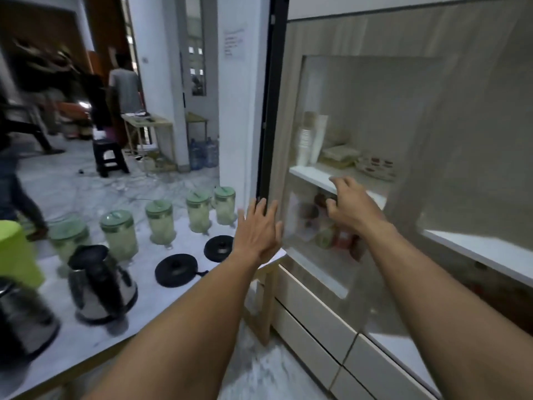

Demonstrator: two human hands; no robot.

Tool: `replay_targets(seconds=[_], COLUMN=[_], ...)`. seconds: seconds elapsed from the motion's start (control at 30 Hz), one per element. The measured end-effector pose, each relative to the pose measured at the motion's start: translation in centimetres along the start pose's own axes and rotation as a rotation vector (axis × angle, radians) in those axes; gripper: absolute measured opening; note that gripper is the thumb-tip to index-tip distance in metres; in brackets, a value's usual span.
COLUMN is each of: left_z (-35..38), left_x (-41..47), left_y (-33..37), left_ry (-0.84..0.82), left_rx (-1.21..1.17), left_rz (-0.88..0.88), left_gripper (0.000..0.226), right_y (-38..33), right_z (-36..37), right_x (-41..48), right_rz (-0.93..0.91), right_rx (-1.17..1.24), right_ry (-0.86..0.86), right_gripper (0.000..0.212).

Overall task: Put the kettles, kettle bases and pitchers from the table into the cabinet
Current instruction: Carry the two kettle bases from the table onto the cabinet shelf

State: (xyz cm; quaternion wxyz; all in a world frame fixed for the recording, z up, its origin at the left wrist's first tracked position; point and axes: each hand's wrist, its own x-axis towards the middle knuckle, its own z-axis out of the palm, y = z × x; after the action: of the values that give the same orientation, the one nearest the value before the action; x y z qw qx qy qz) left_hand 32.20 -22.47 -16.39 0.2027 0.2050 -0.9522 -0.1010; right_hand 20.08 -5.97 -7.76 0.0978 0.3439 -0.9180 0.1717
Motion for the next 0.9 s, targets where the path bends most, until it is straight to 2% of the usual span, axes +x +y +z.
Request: replay_targets(seconds=[0.3, 0.6, 0.9], left_z=[4.1, 10.9, 20.0], left_x=[0.3, 1.7, 2.6], left_y=[-13.2, -22.9, -30.8], left_ry=[-0.036, -0.093, -0.243], left_rx=[0.060, 0.120, 0.117], left_rz=[-0.285, -0.549, -0.791], left_gripper=[0.060, 0.078, 0.100], right_y=[-7.0, -10.8, -11.9], right_z=[12.5, 26.5, 42.1], right_x=[8.5, 16.3, 22.2], right_rz=[-0.149, -0.288, -0.371], right_rx=[0.053, 0.056, 0.012], right_ry=[-0.201, -0.360, -0.601], right_gripper=[0.061, 0.065, 0.083])
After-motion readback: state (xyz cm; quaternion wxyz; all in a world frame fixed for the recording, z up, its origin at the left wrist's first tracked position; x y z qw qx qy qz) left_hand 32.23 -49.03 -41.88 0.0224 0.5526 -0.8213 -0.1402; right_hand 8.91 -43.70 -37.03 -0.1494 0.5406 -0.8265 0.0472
